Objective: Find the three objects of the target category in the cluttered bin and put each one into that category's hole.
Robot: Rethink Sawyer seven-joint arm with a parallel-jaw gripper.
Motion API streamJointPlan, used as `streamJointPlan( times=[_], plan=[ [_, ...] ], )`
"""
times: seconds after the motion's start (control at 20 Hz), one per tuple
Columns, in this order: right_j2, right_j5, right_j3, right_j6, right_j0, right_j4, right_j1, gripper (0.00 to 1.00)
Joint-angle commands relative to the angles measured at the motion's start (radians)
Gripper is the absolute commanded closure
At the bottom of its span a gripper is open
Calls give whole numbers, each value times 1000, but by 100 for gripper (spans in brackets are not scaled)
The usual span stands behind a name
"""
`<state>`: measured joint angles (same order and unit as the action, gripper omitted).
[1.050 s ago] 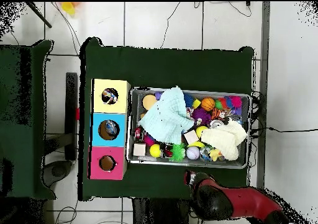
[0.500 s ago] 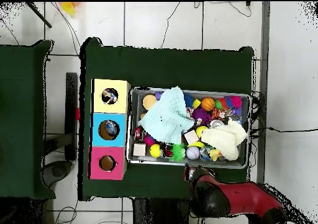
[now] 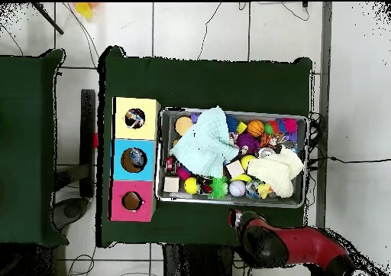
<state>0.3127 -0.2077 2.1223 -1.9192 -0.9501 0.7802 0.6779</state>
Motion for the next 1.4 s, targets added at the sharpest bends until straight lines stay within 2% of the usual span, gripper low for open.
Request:
streamJointPlan(
  times=[0.05,0.55,0.8,1.05,1.25,1.4],
  plan=[
    [80,-83,-180,178,-82,106,-83,0],
    [83,-55,-202,139,-106,162,-130,0],
    [68,-43,-214,113,-95,180,-131,0],
    [48,-14,-264,103,-95,222,-197,0],
    [84,-36,-315,163,-149,249,-246,0],
    [123,-64,-334,218,-197,256,-255,0]
  ],
)
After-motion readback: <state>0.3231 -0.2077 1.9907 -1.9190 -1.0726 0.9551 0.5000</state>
